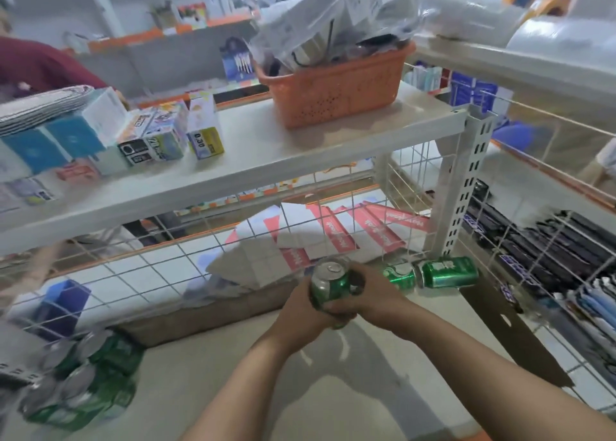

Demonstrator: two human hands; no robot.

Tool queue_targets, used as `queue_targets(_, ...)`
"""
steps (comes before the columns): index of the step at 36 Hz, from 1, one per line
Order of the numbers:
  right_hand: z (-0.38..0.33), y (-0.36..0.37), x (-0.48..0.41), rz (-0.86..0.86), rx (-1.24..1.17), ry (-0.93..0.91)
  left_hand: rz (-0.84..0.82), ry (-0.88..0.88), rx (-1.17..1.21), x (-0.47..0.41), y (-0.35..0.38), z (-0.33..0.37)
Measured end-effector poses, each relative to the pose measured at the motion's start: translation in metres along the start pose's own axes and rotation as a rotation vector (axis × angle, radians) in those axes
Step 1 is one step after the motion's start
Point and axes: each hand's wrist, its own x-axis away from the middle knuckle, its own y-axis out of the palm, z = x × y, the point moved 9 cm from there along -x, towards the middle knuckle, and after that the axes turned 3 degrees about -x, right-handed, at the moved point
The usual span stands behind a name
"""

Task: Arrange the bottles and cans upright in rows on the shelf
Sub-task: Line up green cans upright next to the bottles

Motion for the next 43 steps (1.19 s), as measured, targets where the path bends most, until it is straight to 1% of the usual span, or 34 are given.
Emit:
queue_targets(3,0.001,0.009,-0.005,-0.089,-0.026,-0.018,0.052,0.004,0.011,0.004,-0.009,-0.005)
queue_targets(5,0.001,0.012,-0.007,-0.134,-0.071,0.006,0.078,-0.027,0.023,0.007,-0.017,-0.017)
queue_targets(8,0.006,0.008,-0.013,-0.110,-0.048,0.029,0.144,-0.120,0.065,0.013,-0.032,-0.038)
queue_targets(10,0.015,0.001,-0.021,-0.059,0.099,0.022,0.181,-0.152,0.068,0.017,-0.040,-0.049)
queue_targets(12,0.024,-0.007,-0.031,0.003,0.323,-0.009,0.219,-0.184,0.067,0.019,-0.048,-0.060)
queue_targets(13,0.029,-0.007,-0.036,0.011,0.474,-0.022,0.238,-0.198,0.070,0.020,-0.052,-0.065)
queue_targets(15,0.039,-0.002,-0.043,-0.021,0.801,-0.043,0.265,-0.225,0.080,0.022,-0.058,-0.075)
queue_targets(17,0.045,0.008,-0.046,-0.076,1.037,-0.077,0.298,-0.243,0.078,0.024,-0.063,-0.084)
queue_targets(20,0.041,0.019,-0.049,-0.053,1.221,-0.145,0.336,-0.252,0.075,0.027,-0.069,-0.092)
queue_targets(22,0.039,0.024,-0.052,-0.032,1.281,-0.171,0.352,-0.264,0.077,0.031,-0.073,-0.095)
queue_targets(25,0.040,0.033,-0.054,-0.049,1.327,-0.191,0.358,-0.266,0.073,0.035,-0.077,-0.097)
queue_targets(27,0.039,0.038,-0.055,-0.062,1.319,-0.214,0.370,-0.267,0.068,0.039,-0.083,-0.098)
queue_targets(30,0.036,0.046,-0.053,-0.112,1.212,-0.261,0.394,-0.263,0.068,0.046,-0.093,-0.098)
queue_targets(32,0.033,0.048,-0.049,-0.133,1.030,-0.270,0.407,-0.263,0.072,0.049,-0.100,-0.096)
queue_targets(35,0.034,0.050,-0.039,-0.158,0.575,-0.194,0.413,-0.248,0.078,0.054,-0.108,-0.091)
queue_targets(36,0.037,0.051,-0.034,-0.157,0.456,-0.158,0.418,-0.246,0.085,0.056,-0.109,-0.090)
queue_targets(38,0.045,0.053,-0.025,-0.142,0.333,-0.105,0.421,-0.251,0.094,0.060,-0.112,-0.092)
queue_targets(43,0.069,0.048,-0.017,-0.071,0.122,-0.065,0.400,-0.262,0.097,0.069,-0.110,-0.099)
